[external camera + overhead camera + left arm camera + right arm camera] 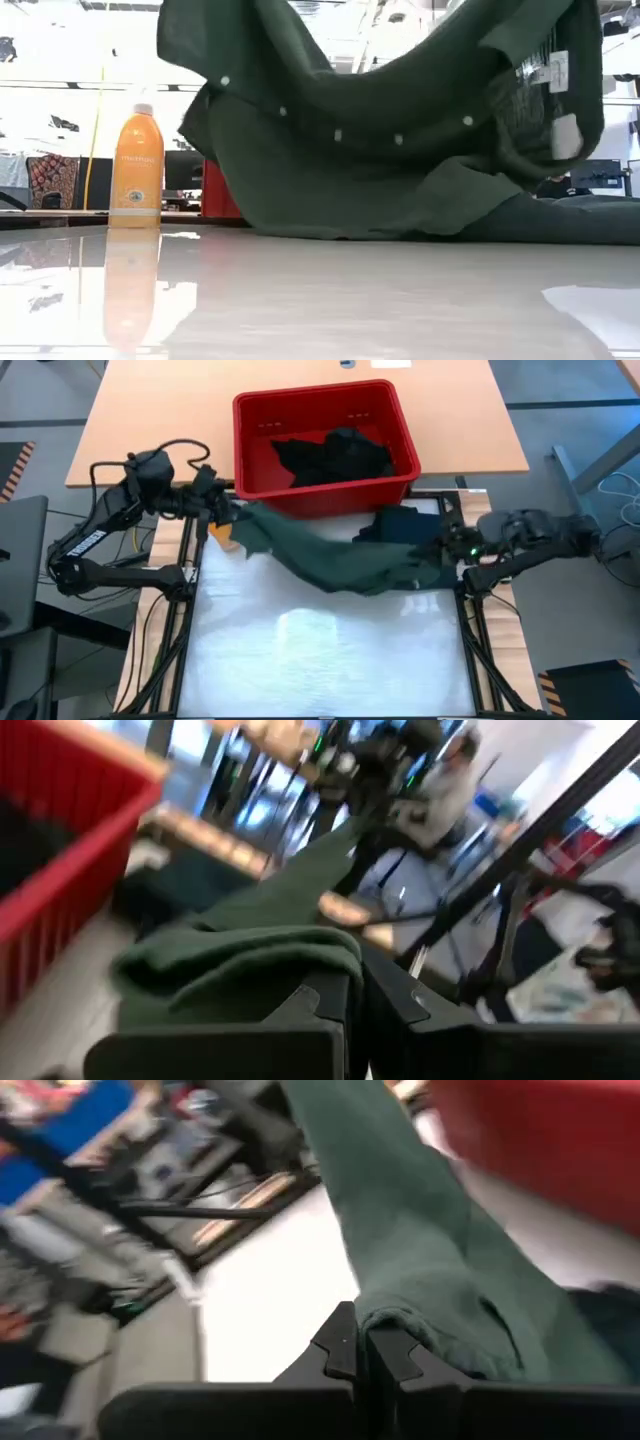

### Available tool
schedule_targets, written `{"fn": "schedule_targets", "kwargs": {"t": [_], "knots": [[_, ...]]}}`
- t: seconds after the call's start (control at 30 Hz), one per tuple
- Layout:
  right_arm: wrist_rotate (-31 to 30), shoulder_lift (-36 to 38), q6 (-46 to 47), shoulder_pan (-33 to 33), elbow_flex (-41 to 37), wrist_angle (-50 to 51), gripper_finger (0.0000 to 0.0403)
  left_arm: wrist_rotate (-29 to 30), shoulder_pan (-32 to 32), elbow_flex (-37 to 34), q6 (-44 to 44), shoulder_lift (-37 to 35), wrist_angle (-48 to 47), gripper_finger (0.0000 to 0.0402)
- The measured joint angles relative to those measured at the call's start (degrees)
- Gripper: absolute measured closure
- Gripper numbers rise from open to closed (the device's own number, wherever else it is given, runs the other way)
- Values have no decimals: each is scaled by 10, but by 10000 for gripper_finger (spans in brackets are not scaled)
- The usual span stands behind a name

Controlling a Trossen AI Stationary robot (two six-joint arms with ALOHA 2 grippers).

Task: Fold laundry
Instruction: Fold the green polo shirt

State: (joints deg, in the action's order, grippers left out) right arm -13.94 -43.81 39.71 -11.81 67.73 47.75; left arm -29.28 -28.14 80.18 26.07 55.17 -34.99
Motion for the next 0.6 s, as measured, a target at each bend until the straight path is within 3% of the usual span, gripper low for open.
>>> {"fn": "schedule_targets", "kwargs": {"t": [0.17,0.37,0.5,0.6], "knots": [[13,-13,-42,-100,-28,-190,383,3,70,0,12,-5,14,401],[49,-45,-265,-202,-14,-445,383,-65,149,1,-2,-10,228,401],[48,-56,-381,-223,24,-493,383,-45,161,1,-4,-9,352,401],[30,-63,-426,-214,51,-489,383,9,158,1,-25,-10,376,401]]}}
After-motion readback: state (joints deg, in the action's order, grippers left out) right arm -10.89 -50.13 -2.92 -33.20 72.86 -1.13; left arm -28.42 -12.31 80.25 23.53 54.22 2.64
